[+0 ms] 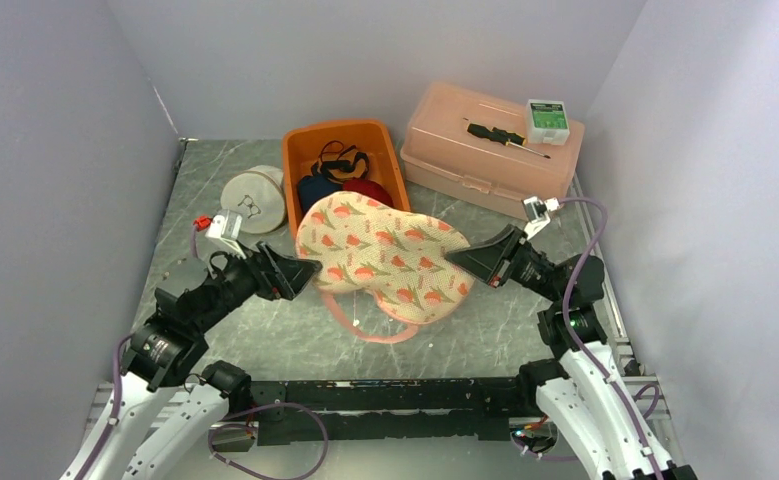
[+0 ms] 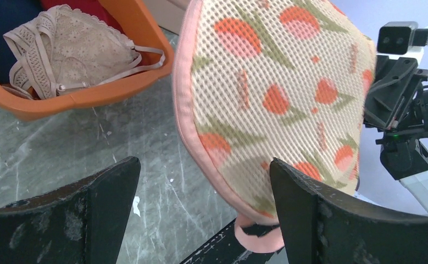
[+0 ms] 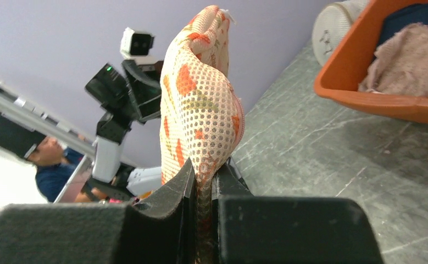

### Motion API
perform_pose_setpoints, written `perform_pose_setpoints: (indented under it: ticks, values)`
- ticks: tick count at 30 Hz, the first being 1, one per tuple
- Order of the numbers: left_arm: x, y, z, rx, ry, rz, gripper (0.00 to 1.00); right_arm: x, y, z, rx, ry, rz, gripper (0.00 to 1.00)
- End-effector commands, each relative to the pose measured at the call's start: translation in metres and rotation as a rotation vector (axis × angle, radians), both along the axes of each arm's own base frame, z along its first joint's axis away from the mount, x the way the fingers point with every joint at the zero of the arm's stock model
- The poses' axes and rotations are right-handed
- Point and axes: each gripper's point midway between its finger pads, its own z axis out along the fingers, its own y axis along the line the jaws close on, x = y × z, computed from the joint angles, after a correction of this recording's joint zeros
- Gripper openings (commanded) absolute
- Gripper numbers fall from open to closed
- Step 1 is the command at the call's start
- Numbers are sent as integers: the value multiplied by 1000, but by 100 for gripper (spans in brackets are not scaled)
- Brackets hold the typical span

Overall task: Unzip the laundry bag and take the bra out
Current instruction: Adjust the laundry bag at the center of the board.

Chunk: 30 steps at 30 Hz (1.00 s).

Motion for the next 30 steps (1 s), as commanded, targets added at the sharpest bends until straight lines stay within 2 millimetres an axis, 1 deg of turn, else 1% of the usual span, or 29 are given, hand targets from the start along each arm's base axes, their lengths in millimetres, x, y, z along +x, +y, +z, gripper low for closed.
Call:
perform_pose_setpoints:
  ticks: [1, 3, 6, 8, 10, 11, 12, 14, 15, 17, 19, 21, 24, 25, 26, 27, 28, 30]
  values:
    - [0, -6, -6, -19, 26, -20, 94, 27, -13, -25, 5, 102, -189, 0]
    - [1, -7, -13, -30, 53, -18, 94, 41, -25, -48, -10, 181, -310, 0]
    - [3, -10, -22, -48, 87, -16, 94, 49, -45, -81, -28, 267, -463, 0]
    - [4, -16, -27, -61, 109, -39, 94, 54, -61, -109, -88, 357, -583, 0]
    - [5, -22, -32, -84, 135, -62, 94, 56, -72, -132, -100, 414, -664, 0]
    - [6, -26, -34, -97, 145, -74, 94, 56, -77, -141, -101, 434, -697, 0]
    - [7, -29, -38, -104, 155, -83, 94, 55, -82, -143, -94, 433, -730, 0]
    - [11, -33, -44, -99, 171, -79, 94, 53, -99, -153, -91, 448, -828, 0]
    - [13, -34, -46, -94, 174, -73, 94, 51, -111, -163, -103, 482, -890, 0]
    - [16, -38, -51, -81, 183, -65, 94, 48, -125, -179, -105, 537, -973, 0]
    - [19, -48, -54, -71, 184, -73, 94, 46, -130, -194, -101, 595, -1007, 0]
    - [21, -60, -60, -55, 191, -81, 94, 44, -125, -204, -114, 631, -979, 0]
    - [21, -87, -71, -6, 194, -100, 94, 38, -117, -220, -160, 682, -930, 0]
    - [18, -99, -76, 21, 195, -116, 94, 36, -117, -224, -176, 694, -927, 2]
    - [16, -109, -80, 50, 191, -122, 94, 34, -117, -228, -191, 701, -923, 9]
    - [13, -119, -83, 82, 183, -133, 94, 33, -118, -231, -203, 702, -925, 18]
    - [11, -128, -86, 109, 176, -137, 94, 31, -119, -233, -221, 700, -926, 30]
    - [7, -143, -90, 148, 169, -146, 94, 27, -122, -232, -248, 689, -935, 62]
